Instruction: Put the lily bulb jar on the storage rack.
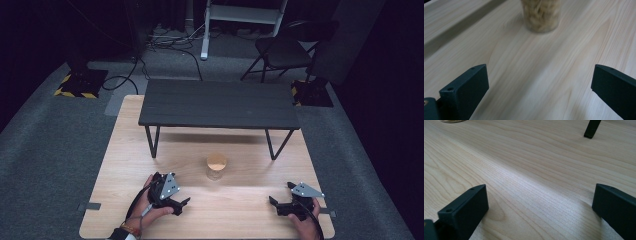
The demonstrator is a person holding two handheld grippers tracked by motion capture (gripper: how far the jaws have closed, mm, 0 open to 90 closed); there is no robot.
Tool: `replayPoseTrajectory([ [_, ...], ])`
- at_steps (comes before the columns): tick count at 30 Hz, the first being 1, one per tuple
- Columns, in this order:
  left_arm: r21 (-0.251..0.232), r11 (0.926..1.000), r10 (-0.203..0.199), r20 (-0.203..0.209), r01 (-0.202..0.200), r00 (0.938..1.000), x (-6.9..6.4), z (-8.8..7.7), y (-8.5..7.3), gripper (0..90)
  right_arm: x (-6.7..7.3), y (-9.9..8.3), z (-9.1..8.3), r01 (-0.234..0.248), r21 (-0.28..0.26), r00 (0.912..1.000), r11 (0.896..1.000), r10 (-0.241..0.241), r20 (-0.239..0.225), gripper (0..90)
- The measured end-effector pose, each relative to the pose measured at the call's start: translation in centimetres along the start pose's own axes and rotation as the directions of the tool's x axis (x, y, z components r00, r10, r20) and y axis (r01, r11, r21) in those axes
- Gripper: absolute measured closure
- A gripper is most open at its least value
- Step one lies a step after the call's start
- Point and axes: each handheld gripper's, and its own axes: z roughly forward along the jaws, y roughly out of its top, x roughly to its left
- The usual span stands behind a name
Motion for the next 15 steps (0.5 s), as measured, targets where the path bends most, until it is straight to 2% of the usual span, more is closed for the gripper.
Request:
replayPoseTrajectory([
  [3,0.028,0.9994,-0.021,0.077,0.019,0.9968,1.8,1.4,2.5,1.6,0.0,0.0,0.0,0.000,0.000,1.0000,1.000,0.000,0.000,0.0],
  [5,0.026,0.9994,-0.024,0.105,0.021,0.9942,2.4,2.1,3.2,1.8,0.0,0.0,0.0,-0.001,0.000,1.0000,1.000,0.001,0.001,0.0],
  [11,0.030,0.9995,-0.015,0.164,0.010,0.9864,3.3,4.2,5.3,1.8,0.0,0.0,0.0,-0.001,0.001,1.0000,1.000,0.001,-0.001,0.0],
  [15,0.034,0.9991,-0.029,0.194,0.023,0.9806,3.9,5.6,6.3,1.9,0.0,0.0,0.0,-0.001,0.001,1.0000,1.000,0.001,-0.002,0.0],
])
